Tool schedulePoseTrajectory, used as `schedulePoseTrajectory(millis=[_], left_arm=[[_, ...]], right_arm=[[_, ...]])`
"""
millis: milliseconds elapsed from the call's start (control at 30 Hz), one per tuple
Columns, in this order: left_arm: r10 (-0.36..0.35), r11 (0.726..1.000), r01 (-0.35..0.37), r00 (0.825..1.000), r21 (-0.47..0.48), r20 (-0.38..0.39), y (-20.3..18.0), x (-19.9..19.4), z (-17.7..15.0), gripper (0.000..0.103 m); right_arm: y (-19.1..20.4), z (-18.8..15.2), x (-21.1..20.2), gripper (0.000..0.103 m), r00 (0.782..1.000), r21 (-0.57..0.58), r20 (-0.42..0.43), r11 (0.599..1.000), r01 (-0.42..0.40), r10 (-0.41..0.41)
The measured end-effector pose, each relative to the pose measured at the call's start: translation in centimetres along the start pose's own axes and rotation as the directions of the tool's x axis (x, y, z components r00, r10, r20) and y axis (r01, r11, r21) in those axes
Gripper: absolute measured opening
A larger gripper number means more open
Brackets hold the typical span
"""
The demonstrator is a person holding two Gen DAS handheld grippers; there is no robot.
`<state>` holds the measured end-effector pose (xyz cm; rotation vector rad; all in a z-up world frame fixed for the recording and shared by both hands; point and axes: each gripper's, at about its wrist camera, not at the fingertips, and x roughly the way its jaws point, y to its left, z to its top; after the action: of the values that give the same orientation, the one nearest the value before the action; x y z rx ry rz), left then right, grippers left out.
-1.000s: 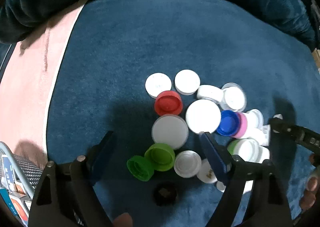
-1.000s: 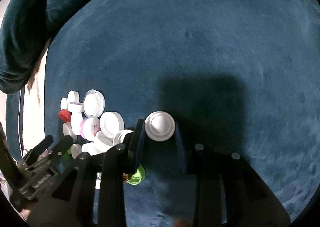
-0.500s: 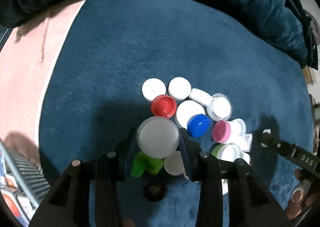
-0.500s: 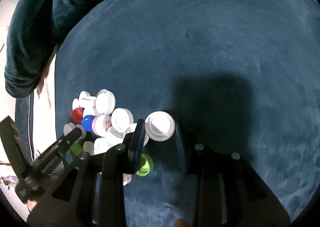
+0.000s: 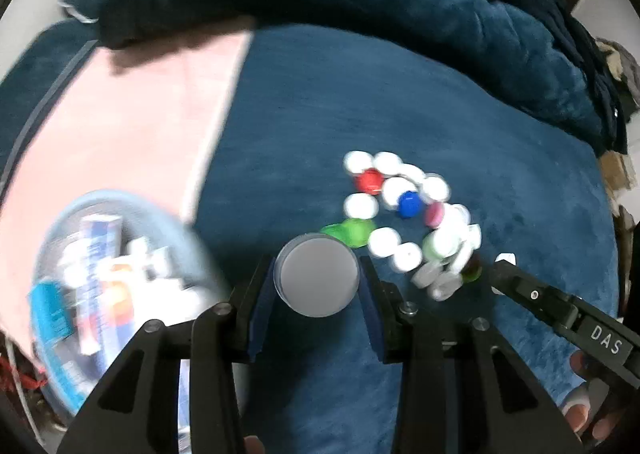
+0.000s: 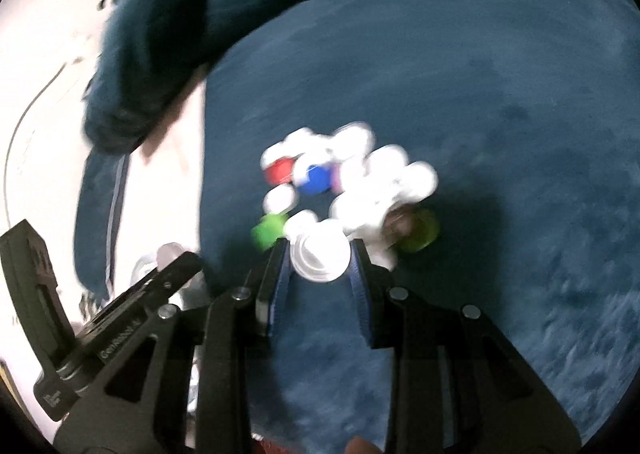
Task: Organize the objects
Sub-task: 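Carry both white caps over the basket and release them inside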
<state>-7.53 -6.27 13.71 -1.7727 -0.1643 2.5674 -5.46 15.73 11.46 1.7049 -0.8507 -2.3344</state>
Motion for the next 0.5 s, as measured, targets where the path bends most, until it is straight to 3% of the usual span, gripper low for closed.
schedulePoseTrajectory(millis=[233, 500], left_arm=[[0.11, 0.987, -0.096, 0.988, -0.13, 0.105, 8.1, -6.2, -4.1, 0.042], [0.155, 0.959, -0.121, 0.981, -0.257, 0.113, 14.9, -6.9, -5.3, 0.042]], right_arm=[[8.4, -4.0, 0.4, 0.03, 0.996, -0.179, -0.026, 0.98, -0.085, 0.082], [15.3, -7.0, 4.0, 0.03, 0.989, -0.325, -0.11, 0.937, -0.13, 0.099]])
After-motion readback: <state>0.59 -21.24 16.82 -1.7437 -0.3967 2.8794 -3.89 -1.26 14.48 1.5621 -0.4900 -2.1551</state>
